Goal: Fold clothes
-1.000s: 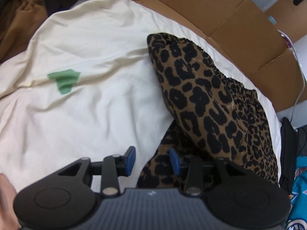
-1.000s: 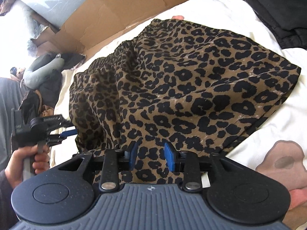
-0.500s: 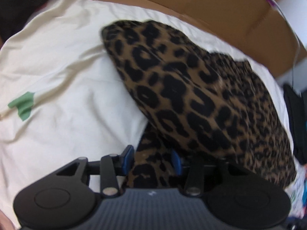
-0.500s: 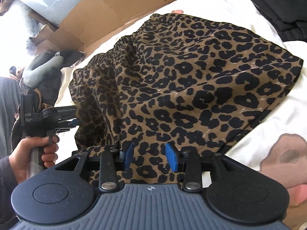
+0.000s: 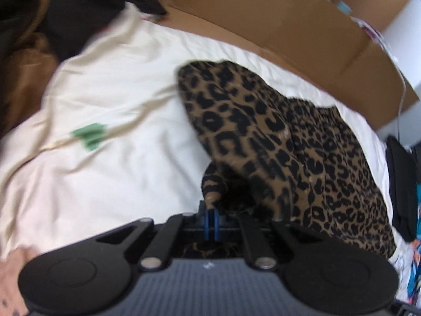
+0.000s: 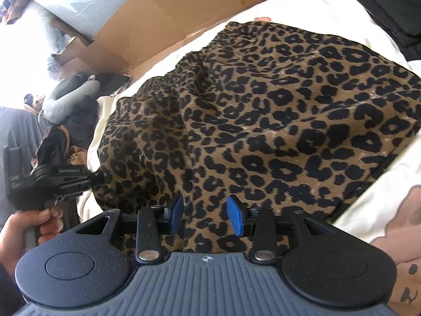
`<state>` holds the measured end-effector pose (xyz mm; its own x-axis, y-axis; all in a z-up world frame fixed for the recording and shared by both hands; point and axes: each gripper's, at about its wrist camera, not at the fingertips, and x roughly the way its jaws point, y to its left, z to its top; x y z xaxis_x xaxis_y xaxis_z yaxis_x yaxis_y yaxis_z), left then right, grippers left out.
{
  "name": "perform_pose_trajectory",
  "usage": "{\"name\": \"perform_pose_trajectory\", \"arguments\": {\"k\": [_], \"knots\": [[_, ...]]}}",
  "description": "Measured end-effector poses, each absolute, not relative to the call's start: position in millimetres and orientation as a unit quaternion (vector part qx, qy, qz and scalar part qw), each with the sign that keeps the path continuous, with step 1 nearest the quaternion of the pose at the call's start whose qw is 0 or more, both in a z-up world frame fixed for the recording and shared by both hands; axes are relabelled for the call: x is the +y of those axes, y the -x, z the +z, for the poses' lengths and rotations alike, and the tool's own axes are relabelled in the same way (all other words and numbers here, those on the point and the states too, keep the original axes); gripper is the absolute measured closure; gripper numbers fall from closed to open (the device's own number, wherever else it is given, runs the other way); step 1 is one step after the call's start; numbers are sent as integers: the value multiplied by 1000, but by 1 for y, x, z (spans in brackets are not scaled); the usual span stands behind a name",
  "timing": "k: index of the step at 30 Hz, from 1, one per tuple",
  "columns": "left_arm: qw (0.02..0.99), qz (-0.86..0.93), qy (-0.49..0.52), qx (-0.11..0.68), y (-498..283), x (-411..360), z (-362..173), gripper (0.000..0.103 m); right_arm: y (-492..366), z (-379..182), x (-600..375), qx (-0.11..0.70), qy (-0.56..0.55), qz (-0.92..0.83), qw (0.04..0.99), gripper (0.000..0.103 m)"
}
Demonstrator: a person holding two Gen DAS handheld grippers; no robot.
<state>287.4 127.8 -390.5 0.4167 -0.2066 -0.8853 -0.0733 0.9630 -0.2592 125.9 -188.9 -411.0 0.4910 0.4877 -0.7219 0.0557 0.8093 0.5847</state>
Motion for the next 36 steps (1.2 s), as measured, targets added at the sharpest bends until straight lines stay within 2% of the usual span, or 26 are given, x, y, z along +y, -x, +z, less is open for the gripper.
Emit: {"name": "perform_pose_trajectory", "arguments": {"k": [9,16,23,29,36], "knots": [[826,71,207,520,-236,151,-383,99,-126,-410,-180,488,-274,141,817,59],[800,58,224,553,-205,148,-398,98,-128,-409,-180,490,-269,140,817,59],[789,24,242,564,-202,128,-409,97,-132,-400,-169,487,-254,160,820,59],[781,9,247,574,-214,121,-431,97,-157,-399,-143,489,-309,210,789,59],[778,3,254,575,-218,123,-444,97,-185,-410,-94,520,-276,251,768,59]]}}
